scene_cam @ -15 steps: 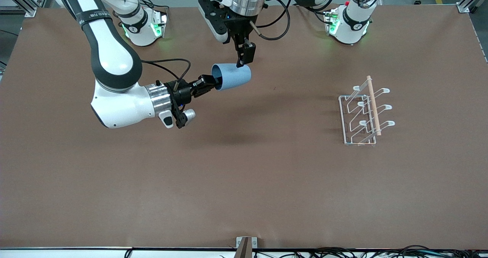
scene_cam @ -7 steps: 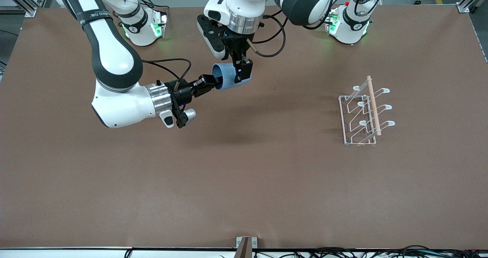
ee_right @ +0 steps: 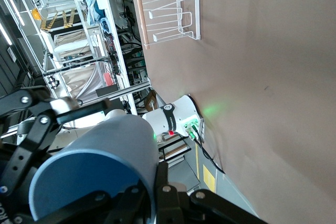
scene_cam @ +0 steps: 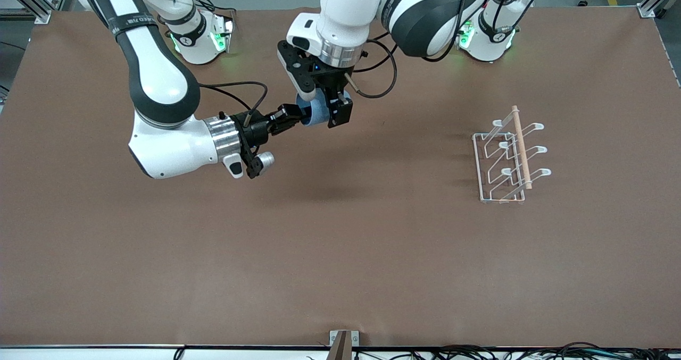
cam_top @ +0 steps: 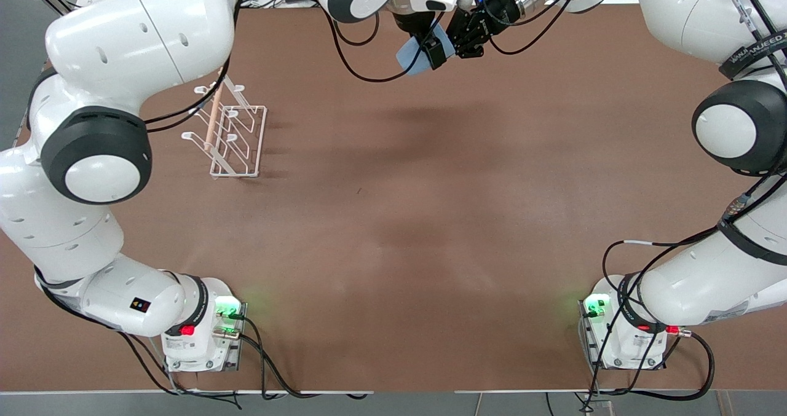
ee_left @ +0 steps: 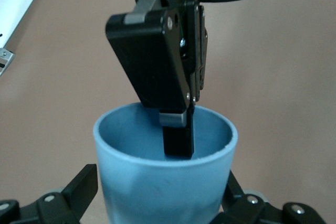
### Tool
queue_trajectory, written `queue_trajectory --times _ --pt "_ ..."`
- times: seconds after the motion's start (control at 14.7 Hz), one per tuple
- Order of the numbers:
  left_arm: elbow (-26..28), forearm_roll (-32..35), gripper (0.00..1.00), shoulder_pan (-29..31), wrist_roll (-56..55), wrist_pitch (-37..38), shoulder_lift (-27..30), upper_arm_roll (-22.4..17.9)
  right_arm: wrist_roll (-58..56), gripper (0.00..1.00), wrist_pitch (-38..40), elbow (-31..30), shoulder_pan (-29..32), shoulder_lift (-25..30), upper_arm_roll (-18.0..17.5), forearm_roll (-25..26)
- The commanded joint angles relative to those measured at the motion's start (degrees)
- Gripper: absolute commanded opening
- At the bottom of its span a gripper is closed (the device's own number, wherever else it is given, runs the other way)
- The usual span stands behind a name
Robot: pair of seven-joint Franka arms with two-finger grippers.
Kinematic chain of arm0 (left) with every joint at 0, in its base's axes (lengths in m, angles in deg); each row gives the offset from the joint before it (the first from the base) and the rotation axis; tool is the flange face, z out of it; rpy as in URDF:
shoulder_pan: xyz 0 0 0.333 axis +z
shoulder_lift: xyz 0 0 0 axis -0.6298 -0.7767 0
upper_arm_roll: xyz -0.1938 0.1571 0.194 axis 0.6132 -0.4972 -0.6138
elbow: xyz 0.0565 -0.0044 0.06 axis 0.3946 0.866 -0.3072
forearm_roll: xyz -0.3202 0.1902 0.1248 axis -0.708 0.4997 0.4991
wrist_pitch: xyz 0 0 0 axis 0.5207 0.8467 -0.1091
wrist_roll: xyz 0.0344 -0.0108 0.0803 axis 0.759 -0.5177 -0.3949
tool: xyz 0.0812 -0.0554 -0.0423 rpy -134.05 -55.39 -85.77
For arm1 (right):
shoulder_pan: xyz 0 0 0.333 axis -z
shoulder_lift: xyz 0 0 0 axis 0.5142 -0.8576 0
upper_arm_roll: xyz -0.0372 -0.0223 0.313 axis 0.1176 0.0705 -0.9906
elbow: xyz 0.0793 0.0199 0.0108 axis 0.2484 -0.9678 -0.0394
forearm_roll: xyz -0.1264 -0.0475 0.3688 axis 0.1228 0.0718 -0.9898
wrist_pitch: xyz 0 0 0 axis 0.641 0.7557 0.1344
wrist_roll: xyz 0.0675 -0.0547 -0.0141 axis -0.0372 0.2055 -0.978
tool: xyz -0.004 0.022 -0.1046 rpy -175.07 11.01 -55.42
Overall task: Hang cup on cup holder
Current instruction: 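Close the left gripper on the cup rim and open the right gripper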
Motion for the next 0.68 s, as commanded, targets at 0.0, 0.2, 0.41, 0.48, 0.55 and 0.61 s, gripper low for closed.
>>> queue_trajectory --times 0.0,0.2,0.41,0.48,0.55,0.61 --pt "0.6 1.1 0.98 0.5 0.8 -0.8 -0.3 0.4 1.5 0.06 0.5 0.4 -0.6 0.1 0.1 0.3" --pt "1.3 1.1 0.69 0.4 0.8 -0.8 -0.2 0.4 1.5 0.07 0.5 0.4 -0.6 0.1 0.1 0.3" --pt "1.4 1.1 0.58 0.5 0.7 -0.6 -0.1 0.4 1.5 0.07 0.5 0.4 -0.6 0.1 0.1 0.3" --pt "1.4 1.1 0.58 0.4 0.7 -0.6 -0.1 0.4 1.7 0.10 0.5 0.4 -0.6 0.1 0.1 0.3" --pt "1.4 1.1 0.58 0.4 0.7 -0.5 -0.1 0.4 2.8 0.41 0.6 0.5 -0.4 0.1 0.1 0.2" --pt "1.4 1.1 0.58 0.5 0.7 -0.4 -0.1 0.4 3.9 0.99 0.5 0.6 -0.3 0.1 0.1 0.1"
